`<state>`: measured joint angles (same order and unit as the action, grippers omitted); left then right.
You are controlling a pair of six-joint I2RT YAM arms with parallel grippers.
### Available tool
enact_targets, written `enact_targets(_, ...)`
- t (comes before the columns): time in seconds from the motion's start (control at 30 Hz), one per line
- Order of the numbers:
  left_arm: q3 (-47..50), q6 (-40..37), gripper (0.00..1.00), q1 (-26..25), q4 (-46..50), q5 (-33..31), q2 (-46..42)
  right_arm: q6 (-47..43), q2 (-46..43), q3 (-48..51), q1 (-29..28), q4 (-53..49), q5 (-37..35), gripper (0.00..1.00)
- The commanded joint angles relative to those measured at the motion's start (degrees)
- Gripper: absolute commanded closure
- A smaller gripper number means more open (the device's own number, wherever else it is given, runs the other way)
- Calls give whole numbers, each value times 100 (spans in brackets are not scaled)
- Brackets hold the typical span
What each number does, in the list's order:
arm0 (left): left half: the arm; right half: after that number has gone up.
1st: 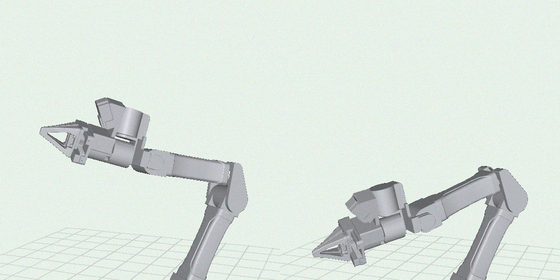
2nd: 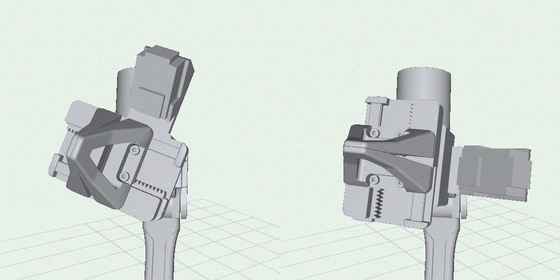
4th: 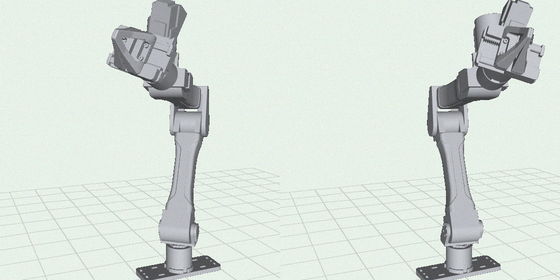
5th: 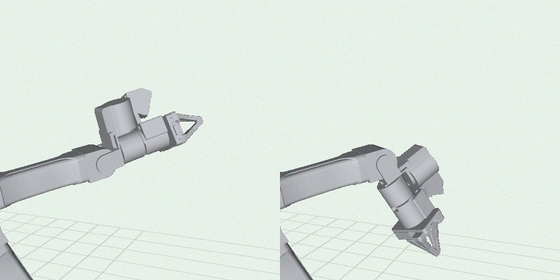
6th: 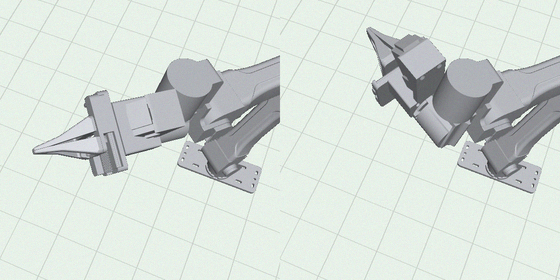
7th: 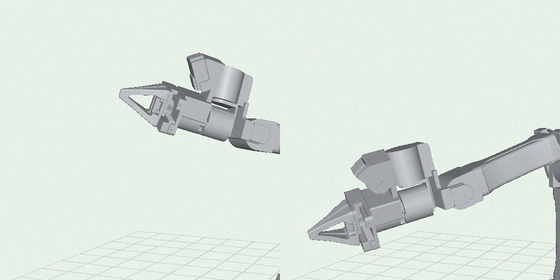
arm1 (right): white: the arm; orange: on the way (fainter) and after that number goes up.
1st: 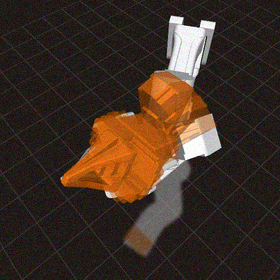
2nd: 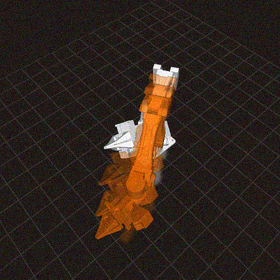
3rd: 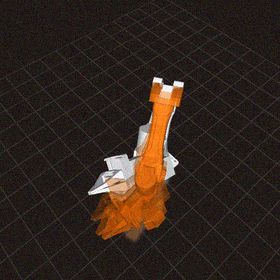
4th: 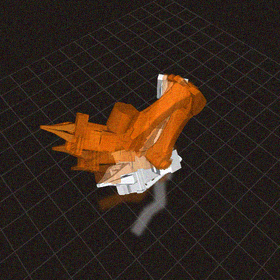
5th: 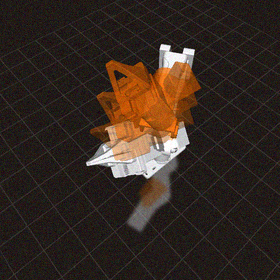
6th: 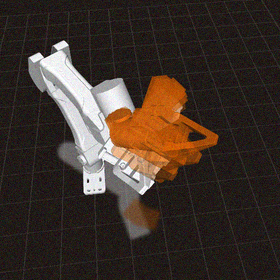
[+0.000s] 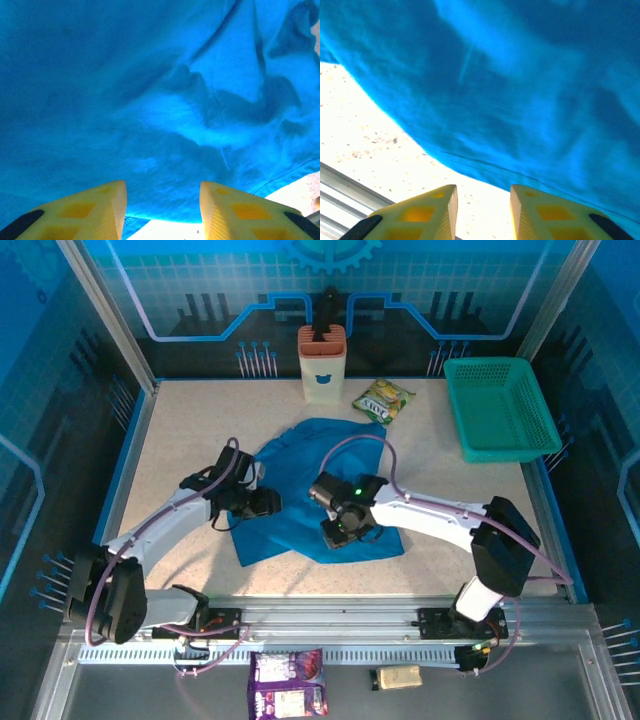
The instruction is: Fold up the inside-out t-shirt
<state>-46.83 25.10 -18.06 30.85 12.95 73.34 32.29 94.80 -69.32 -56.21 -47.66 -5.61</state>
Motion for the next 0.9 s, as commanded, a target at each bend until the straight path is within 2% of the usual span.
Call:
enact_targets(0.0,58,66,55,148,-53,182,-212,395,442,-6,-421,275,-49,65)
enact_targets(0.17,38,39,54,241,-17,239,-320,518,960,-141,-817,284,-96,58)
enact_targets(0.33,-16,52,54,251,-35,279,-269,572,1215,-192,-884,152,-370,59)
enact_targets(0.4,-31,61,54,249,-61,292,-223,585,1235,-191,-883,147,-422,65)
enact_targets(0.6,-137,23,54,254,-139,416,-136,528,946,-266,-858,4,-635,98)
enact_targets(0.63,-155,0,54,251,-142,440,-133,515,853,-266,-816,-6,-635,100)
enact_targets(0.87,-213,-161,54,207,-258,595,-158,374,137,-76,-347,143,-330,100)
